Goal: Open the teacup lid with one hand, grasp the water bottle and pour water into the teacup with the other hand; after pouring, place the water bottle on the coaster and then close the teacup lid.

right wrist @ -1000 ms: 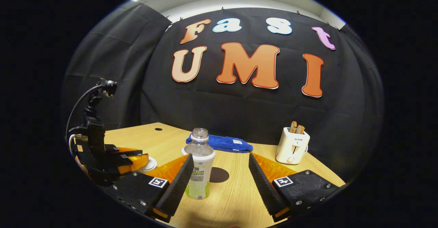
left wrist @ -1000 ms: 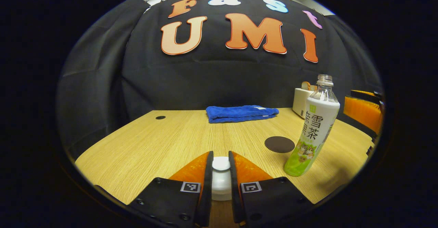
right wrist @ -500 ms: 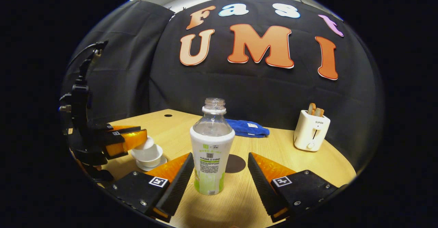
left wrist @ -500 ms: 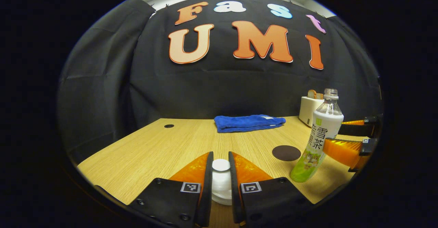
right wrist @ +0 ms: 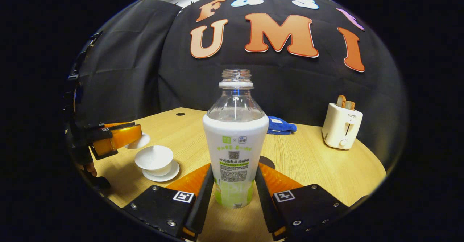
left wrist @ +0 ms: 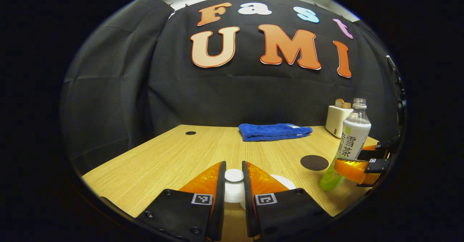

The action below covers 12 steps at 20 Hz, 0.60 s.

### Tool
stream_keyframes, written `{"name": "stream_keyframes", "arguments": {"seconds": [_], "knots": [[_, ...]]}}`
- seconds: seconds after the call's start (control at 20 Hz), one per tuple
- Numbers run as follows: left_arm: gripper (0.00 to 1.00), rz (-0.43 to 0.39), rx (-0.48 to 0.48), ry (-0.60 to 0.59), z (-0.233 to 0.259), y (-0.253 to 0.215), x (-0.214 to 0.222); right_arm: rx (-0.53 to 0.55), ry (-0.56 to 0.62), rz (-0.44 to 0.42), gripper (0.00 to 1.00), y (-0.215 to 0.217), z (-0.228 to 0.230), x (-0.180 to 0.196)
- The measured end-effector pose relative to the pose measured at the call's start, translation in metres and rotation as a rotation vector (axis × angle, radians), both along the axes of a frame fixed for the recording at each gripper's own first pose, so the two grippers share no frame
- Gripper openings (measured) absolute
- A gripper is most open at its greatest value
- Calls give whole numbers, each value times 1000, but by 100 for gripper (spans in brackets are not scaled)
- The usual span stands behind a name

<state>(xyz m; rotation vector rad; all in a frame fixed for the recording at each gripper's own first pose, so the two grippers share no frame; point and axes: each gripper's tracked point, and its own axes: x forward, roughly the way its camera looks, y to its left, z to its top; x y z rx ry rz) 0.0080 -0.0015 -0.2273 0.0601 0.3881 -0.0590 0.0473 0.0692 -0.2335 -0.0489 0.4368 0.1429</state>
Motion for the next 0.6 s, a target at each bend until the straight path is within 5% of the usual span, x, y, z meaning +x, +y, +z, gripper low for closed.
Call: {"name": "stream_keyframes", "arguments": {"seconds": [0.35, 0.6], "knots": [[28, 29, 54, -15, 8, 30, -8, -344, -70, -32, 65, -25, 20, 6], [29, 60, 89, -27, 15, 57, -15, -531, -85, 31, 65, -18, 28, 14]]}}
